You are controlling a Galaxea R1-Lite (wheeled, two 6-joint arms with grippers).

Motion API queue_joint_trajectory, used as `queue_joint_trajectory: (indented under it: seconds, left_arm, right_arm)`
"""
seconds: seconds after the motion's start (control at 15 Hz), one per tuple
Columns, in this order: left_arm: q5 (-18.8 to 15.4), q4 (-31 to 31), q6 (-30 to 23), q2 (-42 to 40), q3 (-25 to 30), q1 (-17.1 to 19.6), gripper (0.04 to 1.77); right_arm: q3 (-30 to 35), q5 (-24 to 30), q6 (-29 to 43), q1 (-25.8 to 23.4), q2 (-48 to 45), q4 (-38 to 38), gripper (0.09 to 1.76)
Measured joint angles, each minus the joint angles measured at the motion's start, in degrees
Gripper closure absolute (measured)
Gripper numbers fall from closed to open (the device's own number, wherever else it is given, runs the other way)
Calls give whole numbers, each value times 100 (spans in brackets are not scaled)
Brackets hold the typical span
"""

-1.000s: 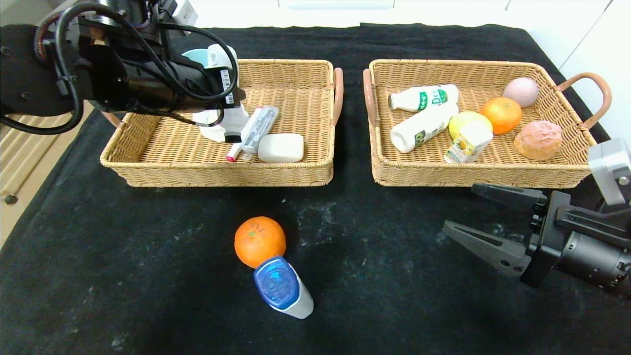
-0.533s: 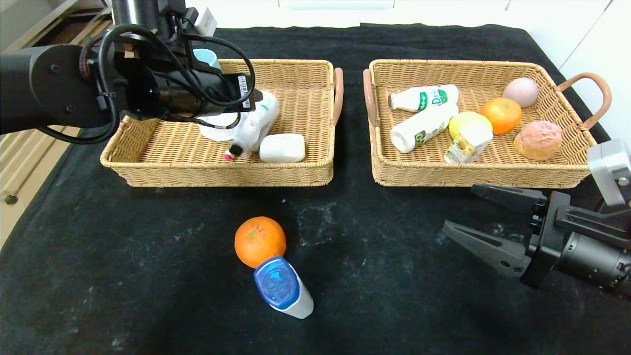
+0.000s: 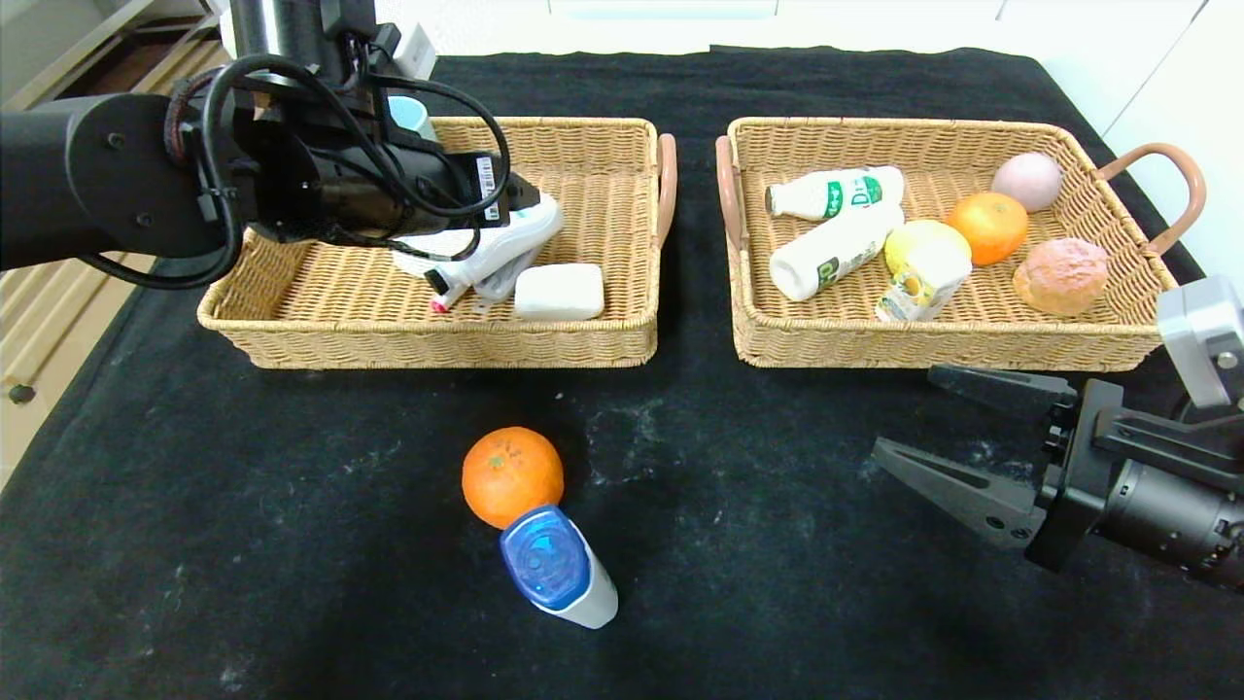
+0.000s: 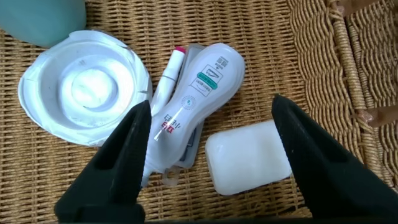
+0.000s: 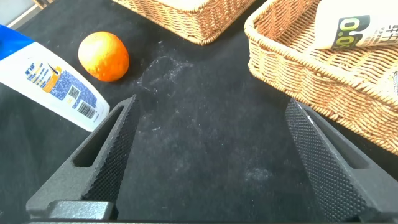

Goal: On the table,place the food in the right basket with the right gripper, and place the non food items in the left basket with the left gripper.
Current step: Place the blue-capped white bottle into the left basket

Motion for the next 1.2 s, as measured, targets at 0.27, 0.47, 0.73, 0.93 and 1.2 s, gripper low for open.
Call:
queue_joint_trajectory:
  seconds: [0.27,0.47,0.73,0.93,1.2]
  left_arm:
    - [-7,7,11,-193,335,-41,27]
    - [-44,-9,16,-518,874,-52,21]
    - [-261,-201,112,-1152,1734,-54,16]
    - [-510,-702,297,-1769,2712,-117,14]
    - [-730,-978,441,-2632,3851,-408,12]
  right_arm:
    - [2,0,2,6,0,0,14]
    - [2,1,2,6,0,0,14]
    - [9,1,2,9,7,0,14]
    - [11,0,9,11,24,9,14]
    - [20,0,13,26,52,9,14]
